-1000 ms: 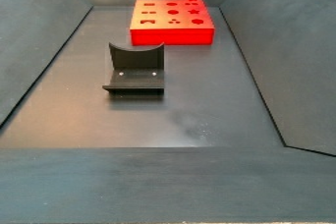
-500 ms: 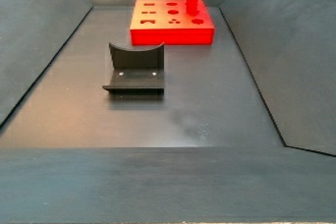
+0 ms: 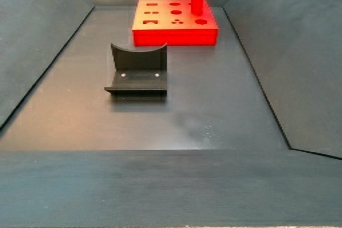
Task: Pick up the star object. Move up. Place the star object on the fixture. Regrasp the star object. Move to above the board. Insert the star object.
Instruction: Insert the star object.
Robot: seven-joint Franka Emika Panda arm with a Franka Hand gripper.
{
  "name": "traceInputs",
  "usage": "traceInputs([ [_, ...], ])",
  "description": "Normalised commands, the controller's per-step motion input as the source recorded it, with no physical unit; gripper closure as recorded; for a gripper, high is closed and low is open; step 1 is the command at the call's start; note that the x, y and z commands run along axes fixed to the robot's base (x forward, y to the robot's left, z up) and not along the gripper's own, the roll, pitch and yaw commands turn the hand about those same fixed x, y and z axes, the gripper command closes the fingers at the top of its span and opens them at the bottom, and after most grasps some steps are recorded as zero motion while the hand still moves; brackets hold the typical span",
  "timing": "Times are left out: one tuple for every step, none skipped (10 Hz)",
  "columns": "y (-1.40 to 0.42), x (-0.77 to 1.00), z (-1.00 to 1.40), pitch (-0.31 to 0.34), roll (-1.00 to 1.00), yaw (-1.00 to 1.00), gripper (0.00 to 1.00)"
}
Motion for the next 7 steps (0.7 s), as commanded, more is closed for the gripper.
traceInputs([
  [0.00, -0.06, -0.20, 0.000, 0.00, -0.05, 1.00],
  [-0.01, 0.00, -0.38, -0.043, -0.01, -0.13, 1.00],
  [-0.04, 0.00, -0.43, -0.044, -0.04, -0.21, 1.00],
  [-0.02, 0.00, -0.42, -0.051, -0.05, -0.25, 1.00],
  [-0.02, 0.00, -0.49, -0.047, -0.02, -0.23, 1.00],
  [0.00, 0.07, -0.63, -0.019, 0.00, -0.16, 1.00],
  [0.00, 0.14, -0.68, 0.000, 0.01, -0.11, 1.00],
])
